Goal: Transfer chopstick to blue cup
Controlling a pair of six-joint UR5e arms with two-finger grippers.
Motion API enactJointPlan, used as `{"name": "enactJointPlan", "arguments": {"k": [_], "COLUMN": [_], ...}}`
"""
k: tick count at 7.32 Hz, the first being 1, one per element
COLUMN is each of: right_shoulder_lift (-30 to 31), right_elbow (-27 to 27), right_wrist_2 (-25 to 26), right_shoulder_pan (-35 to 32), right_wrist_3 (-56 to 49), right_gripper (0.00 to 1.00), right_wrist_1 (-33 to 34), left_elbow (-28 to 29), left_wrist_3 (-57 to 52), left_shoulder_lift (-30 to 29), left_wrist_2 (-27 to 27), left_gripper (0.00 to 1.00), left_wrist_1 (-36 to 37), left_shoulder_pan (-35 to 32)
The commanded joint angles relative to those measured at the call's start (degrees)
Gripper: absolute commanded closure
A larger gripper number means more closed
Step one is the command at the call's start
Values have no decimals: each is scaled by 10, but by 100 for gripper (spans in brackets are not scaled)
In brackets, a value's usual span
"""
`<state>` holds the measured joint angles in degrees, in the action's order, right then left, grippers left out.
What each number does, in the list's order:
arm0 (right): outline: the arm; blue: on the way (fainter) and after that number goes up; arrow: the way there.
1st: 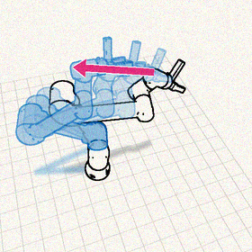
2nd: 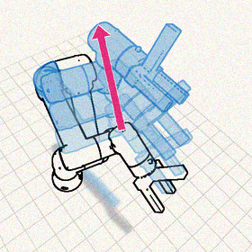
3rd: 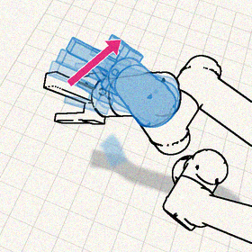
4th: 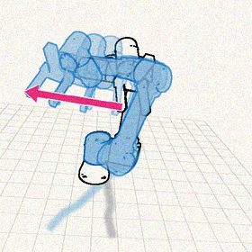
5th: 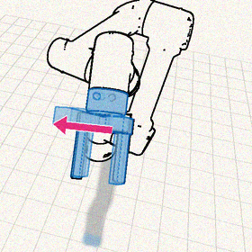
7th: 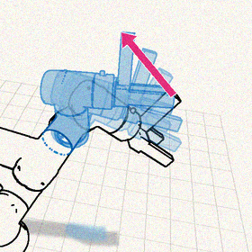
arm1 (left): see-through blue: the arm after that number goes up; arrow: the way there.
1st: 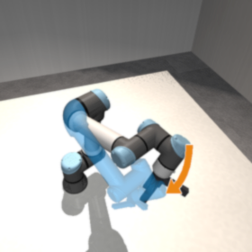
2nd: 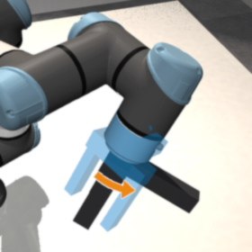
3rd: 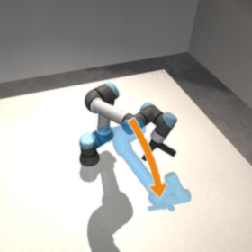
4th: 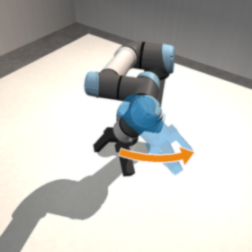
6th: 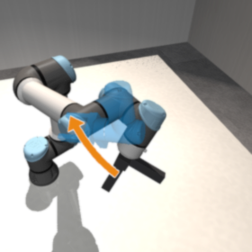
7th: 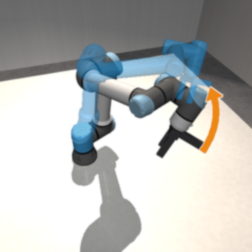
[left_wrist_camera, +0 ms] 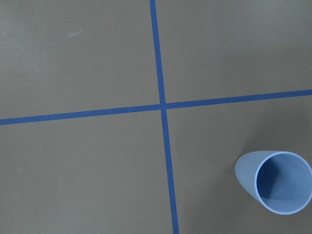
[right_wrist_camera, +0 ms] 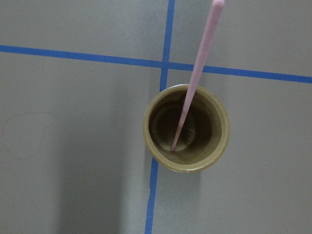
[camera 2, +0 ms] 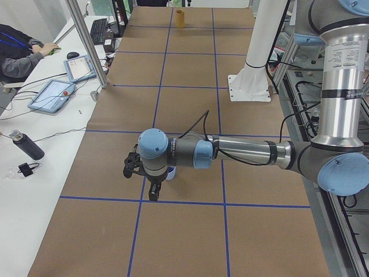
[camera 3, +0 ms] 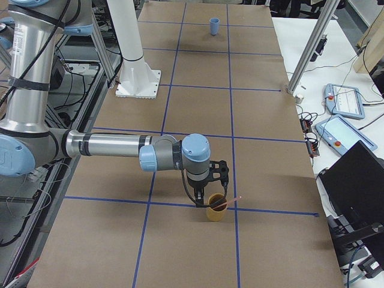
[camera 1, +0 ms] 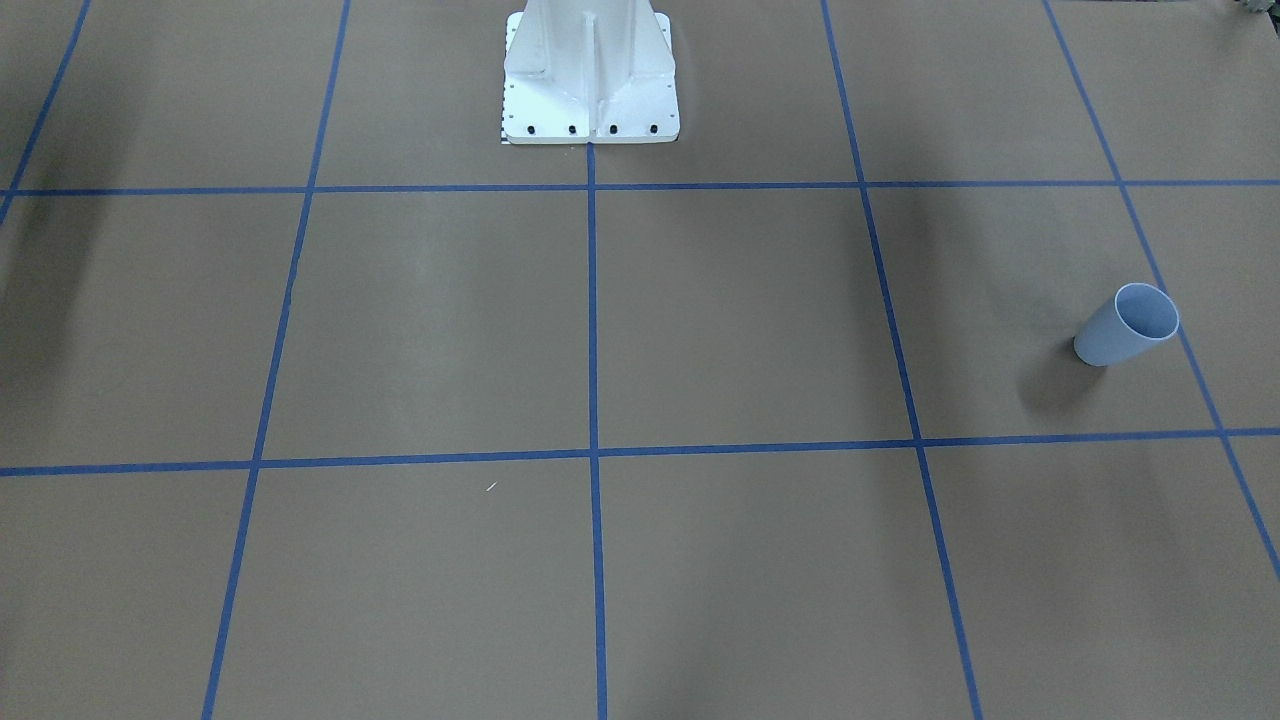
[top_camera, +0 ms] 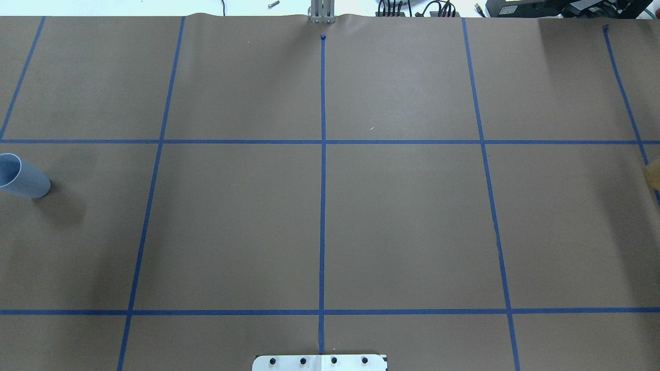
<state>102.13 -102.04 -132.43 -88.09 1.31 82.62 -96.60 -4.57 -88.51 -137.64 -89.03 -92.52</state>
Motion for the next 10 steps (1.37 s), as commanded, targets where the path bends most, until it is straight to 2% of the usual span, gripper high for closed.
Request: {"name": "enactJointPlan", "arguments": {"k": [1, 3, 5, 6, 7, 8, 9, 10], "right_shoulder_lift": [0, 0, -7, -17, -18, -18, -7, -13], "right_elbow": [0, -12, -6, 3, 1, -6, 4, 8], "right_wrist_2": [1, 2, 4, 2, 0, 0, -18, -32], "right_shoulder_pan": [0, 0, 0, 0, 0, 0, 0, 0], "right_wrist_3": [1, 3, 6, 9, 7, -4, -3, 6], "right_gripper": [0, 0, 0, 0, 0, 0, 0, 0], "right_wrist_1": [-1, -31, -114, -124, -128, -133, -166, -170], "left_elbow": [-3, -5, -23, -18, 16, 27, 26, 19], "left_wrist_3": [-5, -7, -5, -1, 2, 18, 35, 35], "left_shoulder_lift": [-1, -7, -22, -34, -87, -105, -107, -97], "left_wrist_2": [-1, -1, -2, -1, -2, -7, -7, -7], "left_gripper": [1, 1, 1, 1, 1, 1, 1, 1], "left_wrist_1": [-1, -3, -4, -10, -14, -9, -17, -58], "left_shoulder_pan": [0, 0, 0, 0, 1, 2, 2, 2]}}
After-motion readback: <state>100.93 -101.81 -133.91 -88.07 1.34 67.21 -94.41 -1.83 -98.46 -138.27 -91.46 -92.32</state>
